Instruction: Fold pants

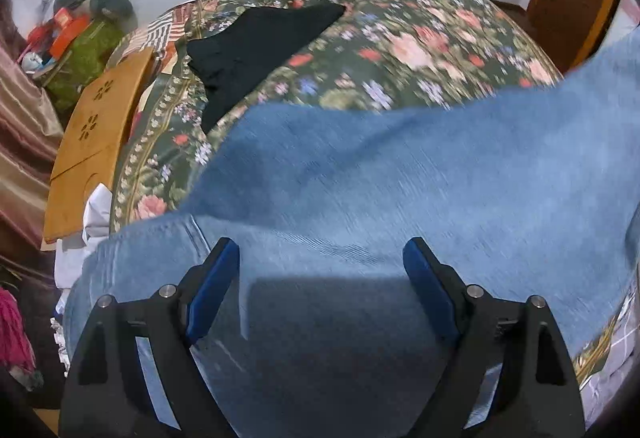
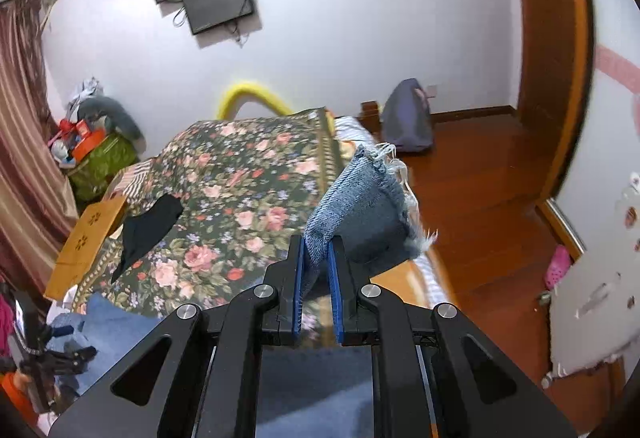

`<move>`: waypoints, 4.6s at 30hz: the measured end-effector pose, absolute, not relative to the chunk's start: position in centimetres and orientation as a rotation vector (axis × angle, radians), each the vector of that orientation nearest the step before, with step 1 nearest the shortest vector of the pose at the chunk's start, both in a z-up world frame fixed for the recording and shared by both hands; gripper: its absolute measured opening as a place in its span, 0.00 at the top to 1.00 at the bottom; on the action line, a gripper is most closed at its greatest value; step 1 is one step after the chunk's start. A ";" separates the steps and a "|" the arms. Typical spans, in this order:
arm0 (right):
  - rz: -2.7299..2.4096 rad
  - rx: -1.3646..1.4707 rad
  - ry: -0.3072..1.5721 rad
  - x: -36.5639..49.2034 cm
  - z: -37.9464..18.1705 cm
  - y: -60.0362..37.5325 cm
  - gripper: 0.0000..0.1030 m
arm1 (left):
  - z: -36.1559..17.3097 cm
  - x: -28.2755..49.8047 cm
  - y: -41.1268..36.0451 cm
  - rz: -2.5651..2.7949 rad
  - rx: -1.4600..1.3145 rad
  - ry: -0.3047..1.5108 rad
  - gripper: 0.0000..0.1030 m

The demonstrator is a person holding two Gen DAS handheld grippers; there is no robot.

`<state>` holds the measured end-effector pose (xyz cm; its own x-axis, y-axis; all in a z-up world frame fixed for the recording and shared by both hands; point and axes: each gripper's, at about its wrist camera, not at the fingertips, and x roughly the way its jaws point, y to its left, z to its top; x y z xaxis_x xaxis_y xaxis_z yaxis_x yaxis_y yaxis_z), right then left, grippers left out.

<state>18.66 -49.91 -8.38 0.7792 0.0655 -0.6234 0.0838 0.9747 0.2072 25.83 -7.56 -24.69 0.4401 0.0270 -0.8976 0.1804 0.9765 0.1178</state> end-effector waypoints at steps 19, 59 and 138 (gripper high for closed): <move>-0.076 0.346 1.030 14.1 -25.6 -54.1 0.88 | -25.8 23.8 -8.6 -0.033 0.165 1.090 0.09; 0.537 -0.097 0.912 26.1 -18.0 -13.3 0.67 | -27.5 25.3 27.2 0.228 -0.216 1.091 0.14; 0.451 0.030 1.055 16.1 -21.5 -18.8 0.59 | -20.8 14.4 19.4 0.206 -0.068 0.925 0.40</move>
<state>16.14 -18.84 -21.49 0.4112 0.3726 -0.8319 -0.3446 0.9085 0.2365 14.42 19.44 -20.80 0.5834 0.1472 -0.7987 -0.2056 0.9782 0.0301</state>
